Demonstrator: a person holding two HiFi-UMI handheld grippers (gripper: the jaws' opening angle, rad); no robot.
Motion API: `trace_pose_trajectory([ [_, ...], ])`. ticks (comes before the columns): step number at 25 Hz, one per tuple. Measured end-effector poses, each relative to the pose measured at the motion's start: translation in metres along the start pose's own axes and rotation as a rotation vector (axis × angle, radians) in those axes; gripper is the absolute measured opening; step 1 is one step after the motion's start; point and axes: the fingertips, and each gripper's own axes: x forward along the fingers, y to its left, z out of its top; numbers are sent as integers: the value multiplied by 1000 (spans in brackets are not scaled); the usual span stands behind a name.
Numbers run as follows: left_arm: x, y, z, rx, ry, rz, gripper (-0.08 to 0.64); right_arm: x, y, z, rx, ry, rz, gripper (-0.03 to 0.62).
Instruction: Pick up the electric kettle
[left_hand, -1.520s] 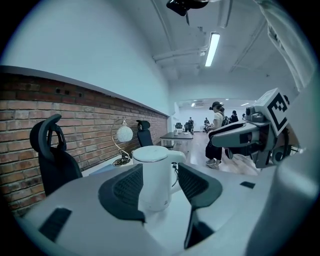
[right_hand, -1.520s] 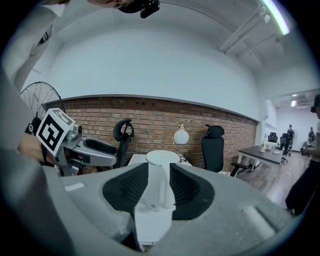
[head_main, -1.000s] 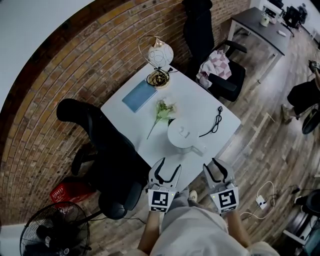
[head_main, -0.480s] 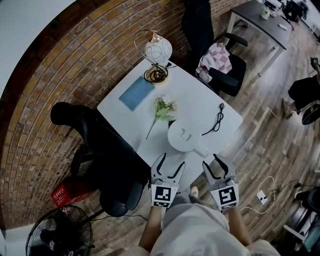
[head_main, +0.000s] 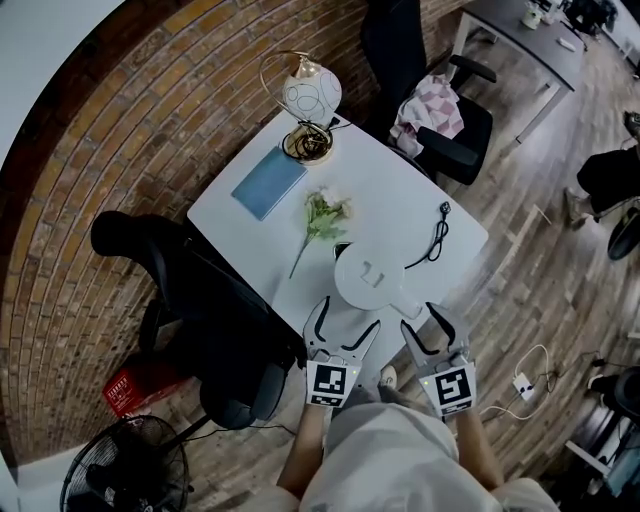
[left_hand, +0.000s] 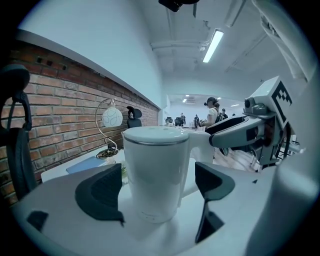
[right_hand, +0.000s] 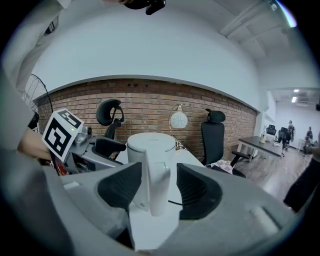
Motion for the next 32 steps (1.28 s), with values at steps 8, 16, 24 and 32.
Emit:
trace_pose_trajectory([
  [8,21,5,3,-10,-45,-8,507,12,2,-8,22,47,17,235],
  [16,40,3,2,-22,-47,-43,540,22,0,-9,-24,50,39,241],
  [24,50,5,-3,-13,-27,-74,540,29,1,-12,-31,56,46,239],
  [32,52,6,-5,-3,-56,-98,538,33,2,-10,-31,30,58,175],
])
